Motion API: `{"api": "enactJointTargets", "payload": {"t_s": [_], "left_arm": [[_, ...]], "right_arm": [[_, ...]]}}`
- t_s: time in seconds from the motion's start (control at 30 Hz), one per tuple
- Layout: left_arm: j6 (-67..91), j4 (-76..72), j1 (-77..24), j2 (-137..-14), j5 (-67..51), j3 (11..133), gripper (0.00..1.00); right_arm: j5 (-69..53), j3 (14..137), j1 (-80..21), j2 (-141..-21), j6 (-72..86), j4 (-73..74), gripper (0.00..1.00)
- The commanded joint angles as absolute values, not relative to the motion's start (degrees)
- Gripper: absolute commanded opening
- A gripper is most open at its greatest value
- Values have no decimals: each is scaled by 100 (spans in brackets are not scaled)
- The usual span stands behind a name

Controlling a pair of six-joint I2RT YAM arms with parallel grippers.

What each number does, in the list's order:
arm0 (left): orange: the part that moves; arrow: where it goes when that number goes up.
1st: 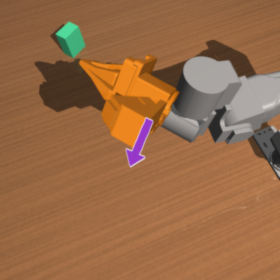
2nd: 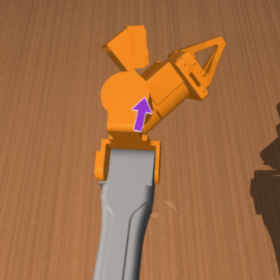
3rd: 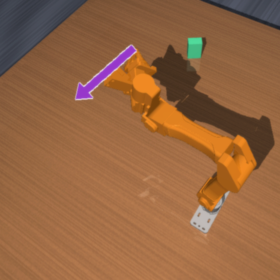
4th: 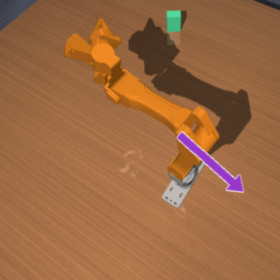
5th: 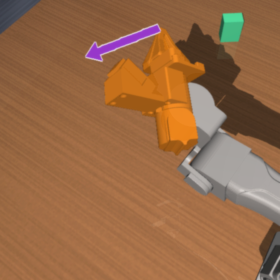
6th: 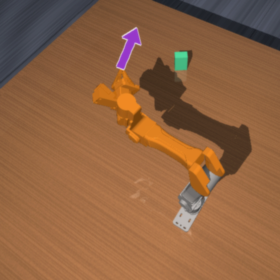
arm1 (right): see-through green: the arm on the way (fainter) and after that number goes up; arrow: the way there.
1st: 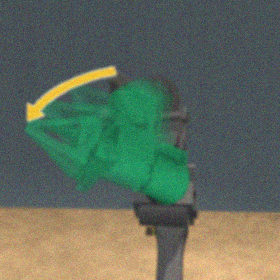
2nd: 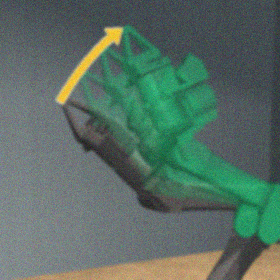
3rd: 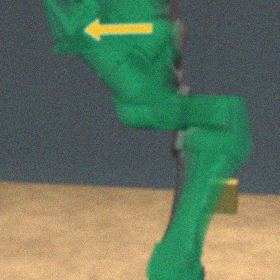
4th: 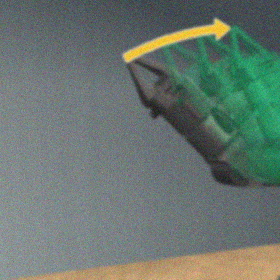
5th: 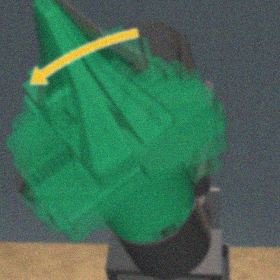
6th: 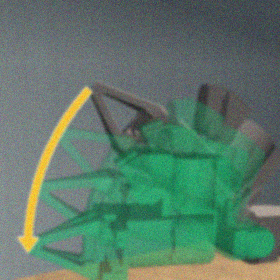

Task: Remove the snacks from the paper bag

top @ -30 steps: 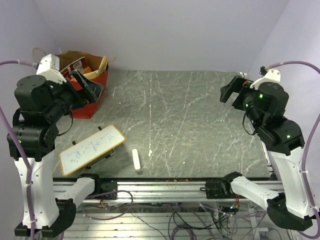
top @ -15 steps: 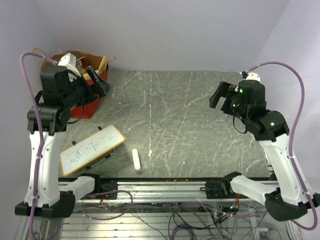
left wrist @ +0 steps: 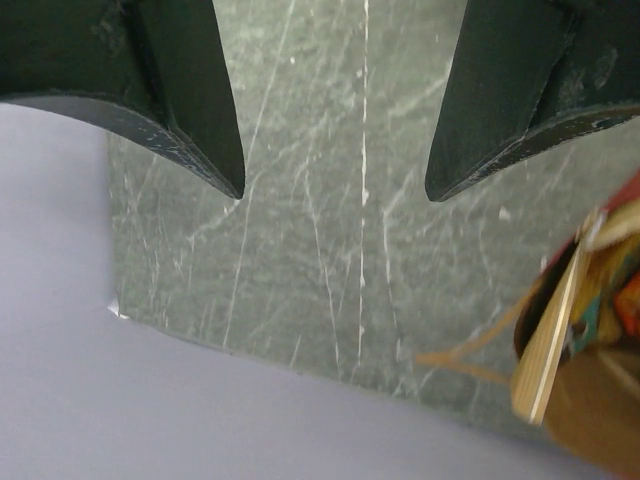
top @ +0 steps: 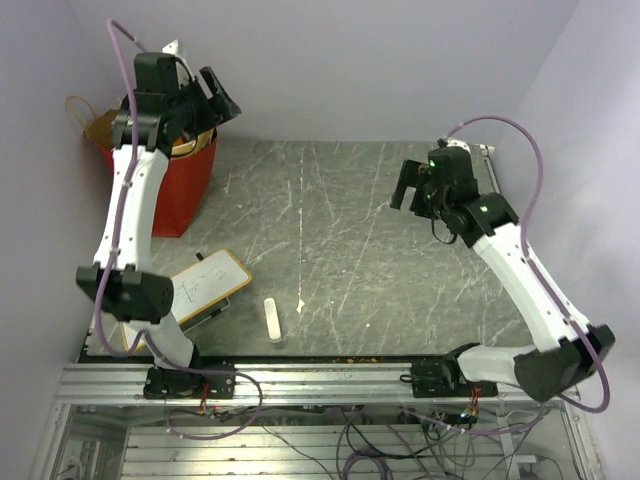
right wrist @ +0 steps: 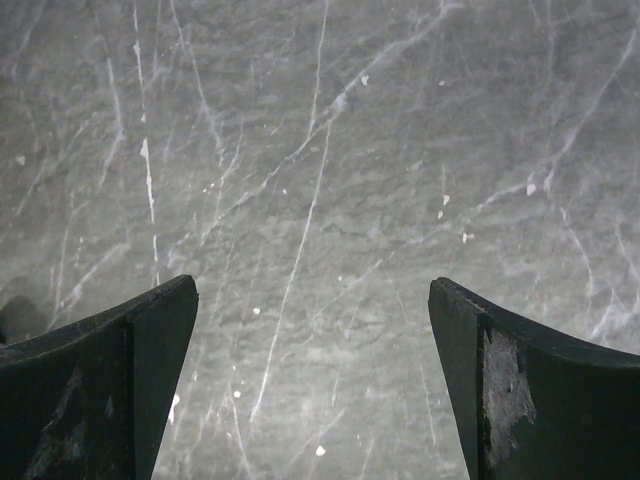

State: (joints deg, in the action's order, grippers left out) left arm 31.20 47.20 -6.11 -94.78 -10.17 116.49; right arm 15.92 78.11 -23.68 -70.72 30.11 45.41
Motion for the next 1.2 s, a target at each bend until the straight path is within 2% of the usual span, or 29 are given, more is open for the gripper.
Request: {"api": "enactJointTargets", "payload": {"t_s": [0.0, 0.2, 0.5, 0.73, 0.87, 1.0, 1.07, 1.13, 1.17], "left_arm": [[2793, 4289, -588, -10436, -1171, 12583, 82], [2402, 4438, -568, -11252, -709, 13355, 80], [2287, 4279, -530, -11259, 133, 12778, 77], [2254, 4467, -497, -11900, 96, 13392, 76], [2173, 4428, -475, -12158, -28, 13585, 72], [2071, 4370, -458, -12284, -97, 13561, 60], [2025, 4371, -438, -12303, -93, 13593, 49], [2055, 4440, -390, -12300, -170, 13731, 29], [2159, 4474, -354, -12267, -217, 13839, 15]], "right_arm": [[1723, 8143, -2355, -7658, 2729, 3995, 100], [1921, 8421, -2334, -8247, 2254, 3817, 100], [2134, 8659, -2268, -8478, 1522, 3473, 100], [2167, 8581, -2268, -8515, 1466, 3388, 100], [2372, 8469, -2261, -8460, 1399, 3336, 100], [2458, 8503, -2251, -8493, 1371, 3325, 100], [2453, 8543, -2254, -8534, 1362, 3339, 100], [2444, 8600, -2250, -8582, 1370, 3361, 100], [2432, 8637, -2250, -8601, 1371, 3378, 100]]}}
